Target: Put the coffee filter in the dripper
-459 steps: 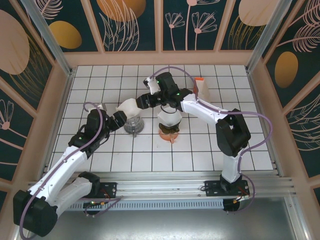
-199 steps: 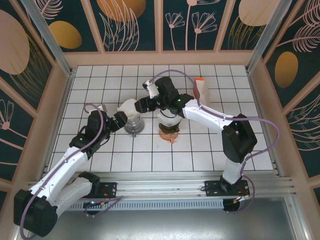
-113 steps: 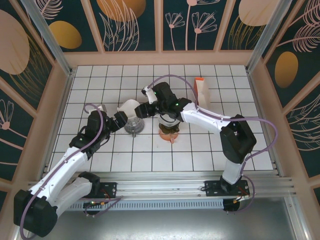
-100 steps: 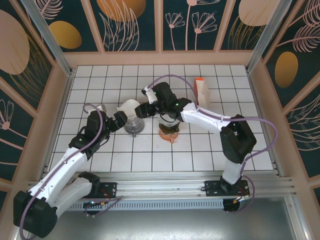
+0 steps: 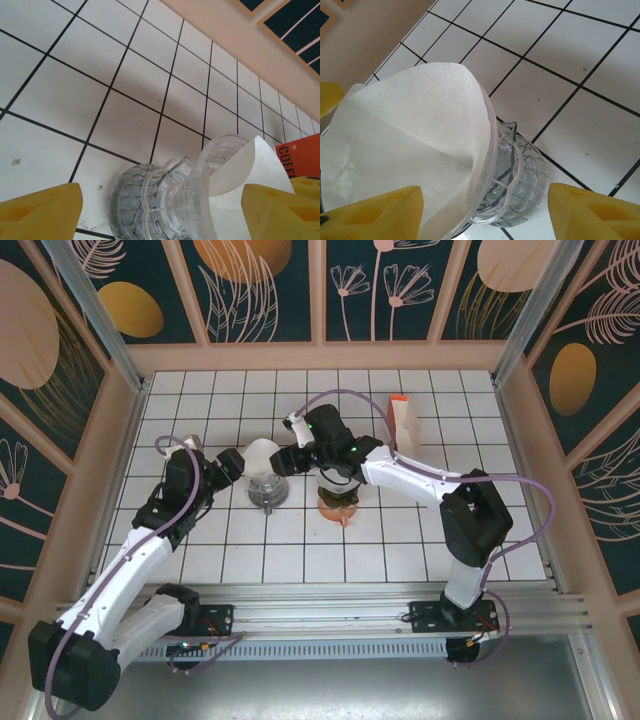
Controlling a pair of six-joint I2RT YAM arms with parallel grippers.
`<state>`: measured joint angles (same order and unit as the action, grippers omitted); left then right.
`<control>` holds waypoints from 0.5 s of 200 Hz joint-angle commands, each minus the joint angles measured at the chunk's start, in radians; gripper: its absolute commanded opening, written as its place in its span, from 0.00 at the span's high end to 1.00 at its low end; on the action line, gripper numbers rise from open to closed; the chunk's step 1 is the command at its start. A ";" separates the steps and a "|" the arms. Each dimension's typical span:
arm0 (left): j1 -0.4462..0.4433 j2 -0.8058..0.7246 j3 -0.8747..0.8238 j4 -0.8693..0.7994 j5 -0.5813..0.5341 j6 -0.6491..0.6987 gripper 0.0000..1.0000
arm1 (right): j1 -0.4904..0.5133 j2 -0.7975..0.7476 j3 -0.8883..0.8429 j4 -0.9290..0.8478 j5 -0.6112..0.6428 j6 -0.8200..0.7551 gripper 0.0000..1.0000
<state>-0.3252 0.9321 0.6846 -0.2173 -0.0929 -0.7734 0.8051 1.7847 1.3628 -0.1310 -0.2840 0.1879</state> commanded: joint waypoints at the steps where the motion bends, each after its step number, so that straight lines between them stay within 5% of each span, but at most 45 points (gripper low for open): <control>1: 0.005 -0.002 0.003 0.058 0.043 0.026 0.17 | 0.005 -0.021 0.009 -0.017 0.022 -0.024 0.32; 100: 0.021 -0.008 -0.060 0.107 0.146 0.023 0.19 | 0.006 -0.015 0.020 -0.024 0.023 -0.026 0.32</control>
<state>-0.3180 0.9173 0.6346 -0.1524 0.0196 -0.7567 0.8051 1.7847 1.3628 -0.1314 -0.2802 0.1833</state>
